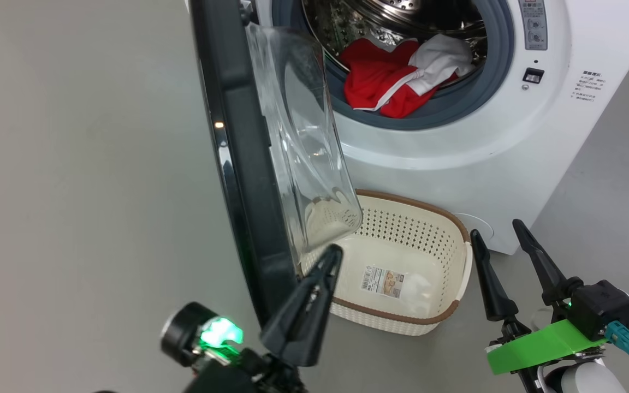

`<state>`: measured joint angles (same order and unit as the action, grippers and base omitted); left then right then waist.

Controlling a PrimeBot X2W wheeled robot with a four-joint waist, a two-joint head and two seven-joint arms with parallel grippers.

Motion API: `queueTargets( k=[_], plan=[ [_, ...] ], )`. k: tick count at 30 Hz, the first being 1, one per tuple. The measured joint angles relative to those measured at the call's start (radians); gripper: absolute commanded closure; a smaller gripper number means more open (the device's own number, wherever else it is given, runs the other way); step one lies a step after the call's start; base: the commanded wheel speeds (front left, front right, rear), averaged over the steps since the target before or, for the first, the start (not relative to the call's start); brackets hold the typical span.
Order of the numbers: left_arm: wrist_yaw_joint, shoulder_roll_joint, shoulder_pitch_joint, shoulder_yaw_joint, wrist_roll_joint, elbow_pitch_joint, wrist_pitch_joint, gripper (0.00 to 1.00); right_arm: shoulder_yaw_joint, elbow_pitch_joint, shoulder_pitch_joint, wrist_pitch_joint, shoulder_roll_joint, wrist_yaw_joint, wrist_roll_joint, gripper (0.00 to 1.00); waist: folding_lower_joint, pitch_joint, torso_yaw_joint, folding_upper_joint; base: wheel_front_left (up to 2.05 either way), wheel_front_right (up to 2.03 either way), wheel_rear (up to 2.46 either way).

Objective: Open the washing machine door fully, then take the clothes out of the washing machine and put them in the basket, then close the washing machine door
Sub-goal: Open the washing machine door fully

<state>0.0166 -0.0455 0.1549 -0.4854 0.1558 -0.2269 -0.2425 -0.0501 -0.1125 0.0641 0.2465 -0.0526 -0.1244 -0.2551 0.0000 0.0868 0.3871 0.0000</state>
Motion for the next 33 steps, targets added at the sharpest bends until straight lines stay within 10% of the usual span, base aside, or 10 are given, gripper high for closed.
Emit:
queueTargets(
  k=[19,33],
  plan=[
    [0.152,-0.002,0.054,-0.037,0.048,0.23,0.093,1.0,0.001,-0.005,0.001,0.0,0.0,0.0,0.0,0.0,0.0,0.025,-0.039,0.0,0.0,0.0,0.0],
    [0.187,-0.003,0.052,-0.03,0.049,0.246,0.108,1.0,0.003,-0.005,0.001,0.002,0.0,0.0,0.0,0.0,0.0,0.023,0.009,0.0,0.0,0.0,0.0]
  ],
)
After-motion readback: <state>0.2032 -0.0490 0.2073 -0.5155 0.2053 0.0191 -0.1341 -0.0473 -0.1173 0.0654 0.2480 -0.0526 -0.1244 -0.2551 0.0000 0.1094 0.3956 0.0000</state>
